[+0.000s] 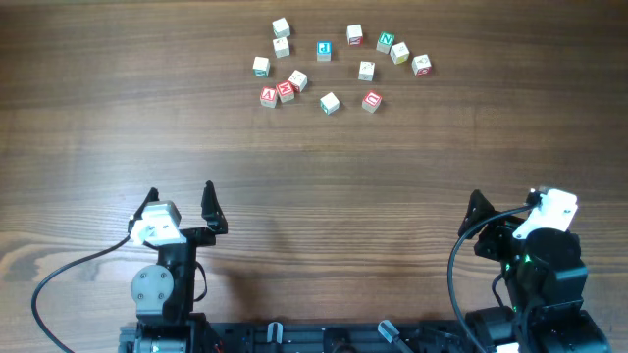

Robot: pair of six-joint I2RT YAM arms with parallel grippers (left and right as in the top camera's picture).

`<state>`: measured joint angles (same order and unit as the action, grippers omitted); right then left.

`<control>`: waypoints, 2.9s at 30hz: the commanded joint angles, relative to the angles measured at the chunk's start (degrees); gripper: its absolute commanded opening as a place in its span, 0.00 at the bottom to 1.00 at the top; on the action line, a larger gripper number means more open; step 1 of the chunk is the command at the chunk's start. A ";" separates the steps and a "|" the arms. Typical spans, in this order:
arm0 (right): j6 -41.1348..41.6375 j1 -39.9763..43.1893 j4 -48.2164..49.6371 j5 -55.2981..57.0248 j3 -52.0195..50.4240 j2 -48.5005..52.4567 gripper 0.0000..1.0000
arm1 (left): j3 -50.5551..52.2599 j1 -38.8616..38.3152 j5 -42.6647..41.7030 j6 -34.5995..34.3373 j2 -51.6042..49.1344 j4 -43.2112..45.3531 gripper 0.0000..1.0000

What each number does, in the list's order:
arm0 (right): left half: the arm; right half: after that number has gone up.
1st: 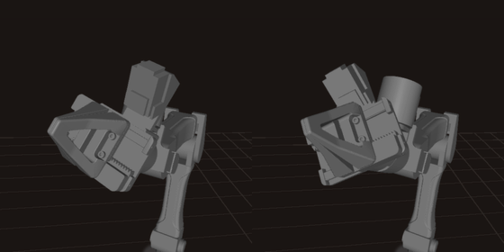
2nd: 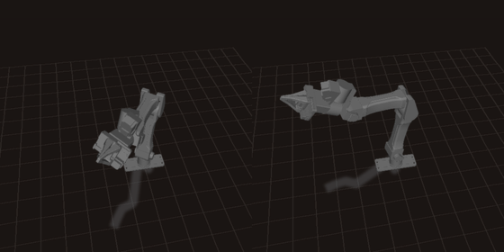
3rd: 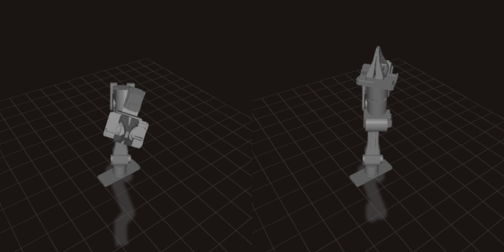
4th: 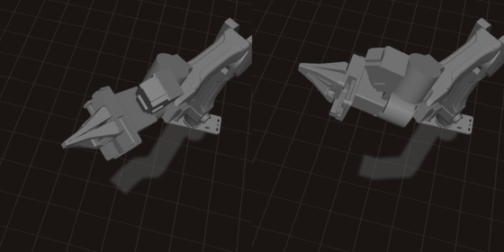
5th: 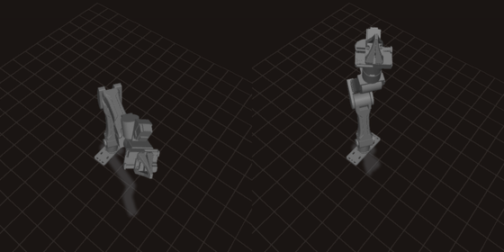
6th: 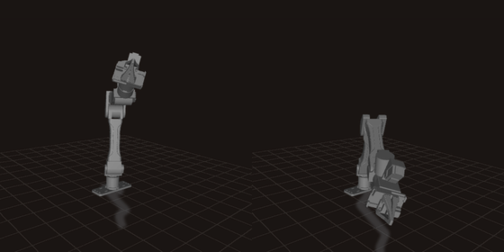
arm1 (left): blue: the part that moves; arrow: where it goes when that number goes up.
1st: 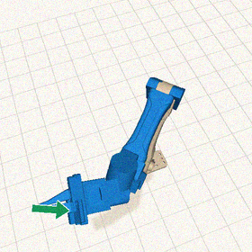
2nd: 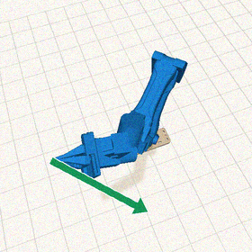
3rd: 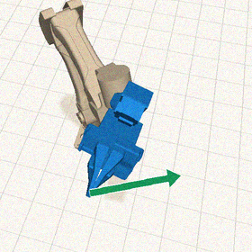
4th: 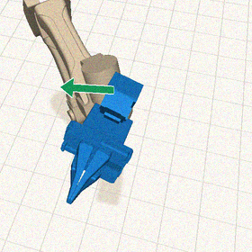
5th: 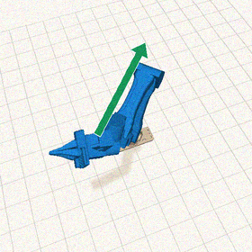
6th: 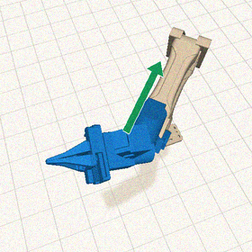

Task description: Form a circle

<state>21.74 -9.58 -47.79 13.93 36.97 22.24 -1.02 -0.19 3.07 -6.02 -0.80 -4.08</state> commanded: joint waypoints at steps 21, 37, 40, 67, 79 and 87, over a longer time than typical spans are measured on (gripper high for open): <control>-0.59 -0.09 0.11 -0.33 -0.11 1.03 1.00 | 0.68 0.52 -0.70 1.31 0.63 0.09 1.00; -0.57 -0.09 0.11 -0.33 -0.11 1.03 1.00 | 0.68 0.52 -0.70 1.31 0.63 0.09 1.00; -0.57 -0.09 0.11 -0.33 -0.11 1.03 1.00 | 0.68 0.52 -0.70 1.31 0.63 0.09 1.00; -0.57 -0.09 0.11 -0.33 -0.11 1.03 1.00 | 0.68 0.52 -0.70 1.31 0.63 0.09 1.00; 10.88 -0.09 5.70 -4.00 -0.11 1.07 1.00 | 0.68 0.52 -0.70 1.31 0.63 0.09 1.00; 2.19 -0.09 12.52 -15.17 5.55 14.71 1.00 | 0.68 0.52 -0.70 1.31 0.63 0.09 1.00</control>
<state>25.45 -9.61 -35.81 2.22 37.45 28.32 -0.99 -0.19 3.07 -6.02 -0.80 -4.08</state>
